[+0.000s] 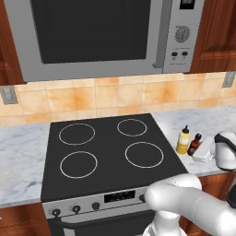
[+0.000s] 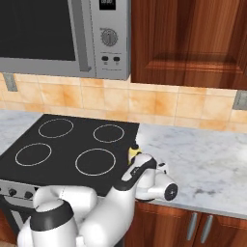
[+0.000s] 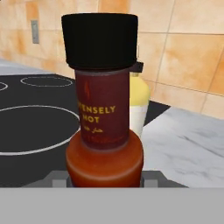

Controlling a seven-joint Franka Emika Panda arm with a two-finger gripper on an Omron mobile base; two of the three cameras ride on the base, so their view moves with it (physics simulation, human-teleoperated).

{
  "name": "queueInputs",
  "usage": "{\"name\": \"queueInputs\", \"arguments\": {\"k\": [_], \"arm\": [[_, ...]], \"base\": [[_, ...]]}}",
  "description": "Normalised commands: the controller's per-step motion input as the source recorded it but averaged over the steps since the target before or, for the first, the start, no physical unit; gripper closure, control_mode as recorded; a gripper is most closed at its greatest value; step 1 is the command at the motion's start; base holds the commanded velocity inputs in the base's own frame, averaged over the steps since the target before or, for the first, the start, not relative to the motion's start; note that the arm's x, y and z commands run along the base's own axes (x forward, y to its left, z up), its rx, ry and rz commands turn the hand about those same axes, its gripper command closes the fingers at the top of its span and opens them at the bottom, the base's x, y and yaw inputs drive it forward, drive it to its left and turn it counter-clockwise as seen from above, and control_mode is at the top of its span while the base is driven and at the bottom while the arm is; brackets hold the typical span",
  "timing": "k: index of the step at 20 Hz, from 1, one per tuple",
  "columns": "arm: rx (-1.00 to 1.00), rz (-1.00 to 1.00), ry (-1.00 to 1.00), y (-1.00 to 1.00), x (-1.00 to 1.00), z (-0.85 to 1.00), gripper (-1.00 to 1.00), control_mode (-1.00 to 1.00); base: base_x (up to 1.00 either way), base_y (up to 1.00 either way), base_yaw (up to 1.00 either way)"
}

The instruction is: Take 2 condiments from the cabinet and move them on the counter near the stove.Make sure the condiments are lined up with each other, next to each other.

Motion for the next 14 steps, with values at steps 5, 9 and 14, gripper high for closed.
{"name": "queueInputs", "arguments": {"k": [5,9,14], "arm": [[0.0,0.0,-0.05,-0.03,0.09,-0.22,1.0,-1.0],[0.0,0.0,-0.09,0.0,0.04,-0.17,1.0,-1.0],[0.0,0.0,-0.09,0.0,0.01,-0.1,1.0,-1.0]], "base": [[0.0,0.0,0.0],[0.0,0.0,0.0],[0.0,0.0,0.0]]}}
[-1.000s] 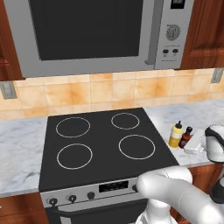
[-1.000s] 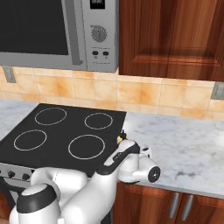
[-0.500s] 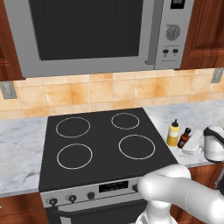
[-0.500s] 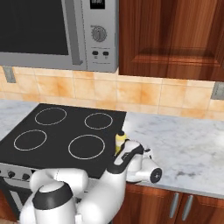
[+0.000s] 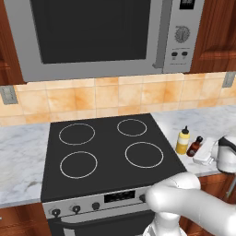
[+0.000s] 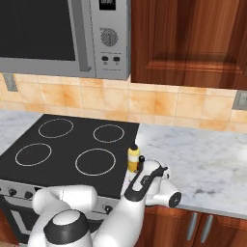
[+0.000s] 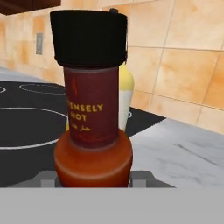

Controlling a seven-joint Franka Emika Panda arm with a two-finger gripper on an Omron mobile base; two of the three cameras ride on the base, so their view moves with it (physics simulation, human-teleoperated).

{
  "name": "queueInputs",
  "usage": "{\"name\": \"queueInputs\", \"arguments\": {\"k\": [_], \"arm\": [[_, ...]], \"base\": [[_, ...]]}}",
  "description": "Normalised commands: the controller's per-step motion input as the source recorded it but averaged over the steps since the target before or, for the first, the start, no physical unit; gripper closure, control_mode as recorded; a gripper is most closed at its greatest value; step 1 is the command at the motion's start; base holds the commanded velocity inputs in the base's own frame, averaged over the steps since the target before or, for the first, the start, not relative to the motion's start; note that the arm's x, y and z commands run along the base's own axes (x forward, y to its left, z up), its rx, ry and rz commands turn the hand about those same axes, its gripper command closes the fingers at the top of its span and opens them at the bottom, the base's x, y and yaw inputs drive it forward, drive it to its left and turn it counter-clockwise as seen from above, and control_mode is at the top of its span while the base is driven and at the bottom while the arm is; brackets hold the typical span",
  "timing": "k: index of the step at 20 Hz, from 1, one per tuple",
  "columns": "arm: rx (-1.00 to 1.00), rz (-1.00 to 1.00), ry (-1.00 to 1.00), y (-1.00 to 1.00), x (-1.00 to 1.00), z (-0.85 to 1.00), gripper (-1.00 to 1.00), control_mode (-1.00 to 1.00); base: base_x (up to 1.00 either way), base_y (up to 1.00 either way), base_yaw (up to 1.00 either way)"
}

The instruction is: Take 2 condiments from the cabinet and move them on the counter near the stove.Make sure the condiments are lined up with each other, next to each other.

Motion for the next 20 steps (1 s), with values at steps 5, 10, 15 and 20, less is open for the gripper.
{"name": "queueInputs", "arguments": {"k": [5,10,15,20], "arm": [[0.0,0.01,-0.07,0.0,0.0,-0.04,1.0,-1.0],[0.0,0.08,0.0,0.05,0.05,-0.22,1.0,-1.0],[0.0,0.08,0.13,0.04,0.09,-0.3,1.0,-1.0],[0.0,0.07,0.05,0.08,0.02,-0.14,-1.0,-1.0]], "base": [[0.0,0.0,0.0],[0.0,0.0,0.0],[0.0,0.0,0.0],[0.0,0.0,0.0]]}}
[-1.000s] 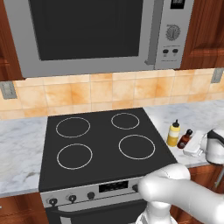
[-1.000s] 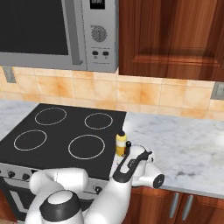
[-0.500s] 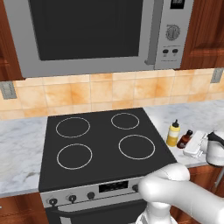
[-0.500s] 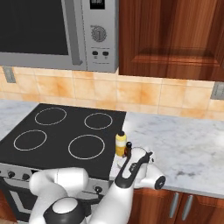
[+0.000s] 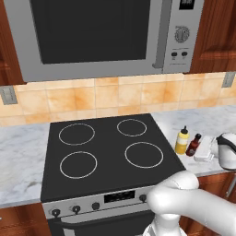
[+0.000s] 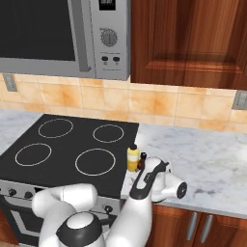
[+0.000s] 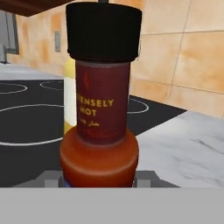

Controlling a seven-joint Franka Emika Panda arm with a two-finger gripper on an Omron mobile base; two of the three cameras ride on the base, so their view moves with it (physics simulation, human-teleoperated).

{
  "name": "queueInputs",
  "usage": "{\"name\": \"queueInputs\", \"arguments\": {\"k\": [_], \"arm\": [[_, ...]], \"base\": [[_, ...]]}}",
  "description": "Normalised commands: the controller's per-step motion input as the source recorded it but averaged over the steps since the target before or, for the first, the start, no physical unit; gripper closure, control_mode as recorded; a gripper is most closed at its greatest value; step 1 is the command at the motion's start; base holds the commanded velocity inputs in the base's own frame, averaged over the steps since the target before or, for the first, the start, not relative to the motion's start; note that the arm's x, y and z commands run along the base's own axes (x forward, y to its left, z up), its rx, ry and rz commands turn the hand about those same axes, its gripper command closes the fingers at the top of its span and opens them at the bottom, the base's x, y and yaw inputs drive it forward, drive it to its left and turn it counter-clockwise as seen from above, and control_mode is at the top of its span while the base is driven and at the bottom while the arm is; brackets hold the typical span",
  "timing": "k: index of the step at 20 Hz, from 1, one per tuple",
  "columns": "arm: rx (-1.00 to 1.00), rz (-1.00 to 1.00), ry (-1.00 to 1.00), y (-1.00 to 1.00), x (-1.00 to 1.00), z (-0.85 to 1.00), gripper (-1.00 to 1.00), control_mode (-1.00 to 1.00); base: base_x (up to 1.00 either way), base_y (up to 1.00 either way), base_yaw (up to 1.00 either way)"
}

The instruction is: Take 2 condiments from the cabinet and move them on the counter near the stove.Make sure the condiments are lined up with each other, next to each other.

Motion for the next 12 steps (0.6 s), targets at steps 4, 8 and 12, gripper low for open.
{"name": "queueInputs", "arguments": {"k": [4,8,12], "arm": [[-0.02,0.11,0.0,0.26,0.0,-0.23,-1.0,-1.0],[0.0,0.15,0.0,0.23,0.01,-0.21,-1.0,-1.0],[0.0,0.13,0.0,0.06,0.0,-0.11,-1.0,-1.0]], "base": [[0.0,0.0,0.0],[0.0,0.0,0.0],[0.0,0.0,0.0]]}}
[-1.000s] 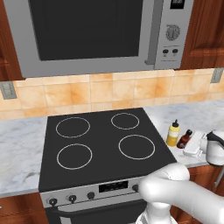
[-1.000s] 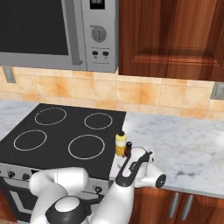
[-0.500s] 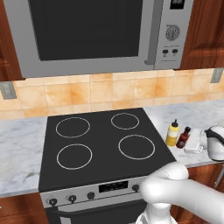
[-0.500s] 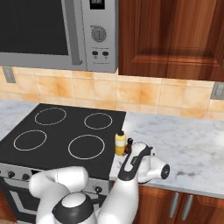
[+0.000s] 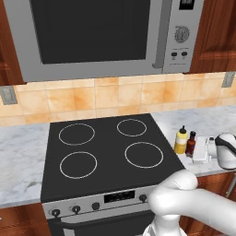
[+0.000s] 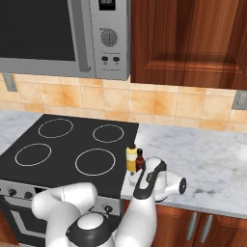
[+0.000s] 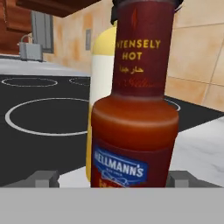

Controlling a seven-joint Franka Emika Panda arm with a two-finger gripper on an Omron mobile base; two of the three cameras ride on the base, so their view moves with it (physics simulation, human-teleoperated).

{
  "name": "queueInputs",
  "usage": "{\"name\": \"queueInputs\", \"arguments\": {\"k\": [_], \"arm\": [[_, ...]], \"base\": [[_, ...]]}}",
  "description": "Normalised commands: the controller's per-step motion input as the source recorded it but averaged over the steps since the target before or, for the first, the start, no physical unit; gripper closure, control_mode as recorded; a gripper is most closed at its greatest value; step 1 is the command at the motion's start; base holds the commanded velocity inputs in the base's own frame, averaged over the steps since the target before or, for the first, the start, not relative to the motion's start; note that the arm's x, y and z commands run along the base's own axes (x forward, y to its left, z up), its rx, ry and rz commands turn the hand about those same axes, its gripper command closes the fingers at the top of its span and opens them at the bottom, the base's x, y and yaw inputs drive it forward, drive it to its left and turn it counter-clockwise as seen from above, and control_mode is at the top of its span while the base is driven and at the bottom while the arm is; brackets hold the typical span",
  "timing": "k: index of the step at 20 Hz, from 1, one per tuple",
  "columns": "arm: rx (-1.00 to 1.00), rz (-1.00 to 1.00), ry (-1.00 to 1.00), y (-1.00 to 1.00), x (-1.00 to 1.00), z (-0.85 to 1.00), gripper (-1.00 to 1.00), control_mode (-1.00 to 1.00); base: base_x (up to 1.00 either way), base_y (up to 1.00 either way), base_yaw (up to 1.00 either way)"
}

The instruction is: Take 2 condiments from the cabinet and move them on the counter near the stove.Make sure the condiments are lined up with each other, next to each other.

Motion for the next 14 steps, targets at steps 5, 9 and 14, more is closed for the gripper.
{"name": "queueInputs", "arguments": {"k": [5,9,14], "arm": [[0.0,0.04,0.0,-0.12,-0.06,-0.02,-1.0,-1.0],[0.0,0.0,-0.02,-0.41,0.02,0.0,-1.0,-1.0],[0.06,0.0,-0.01,-0.56,0.08,0.0,-1.0,-1.0]], "base": [[0.0,0.0,0.0],[0.0,0.0,0.0],[0.0,0.0,0.0]]}}
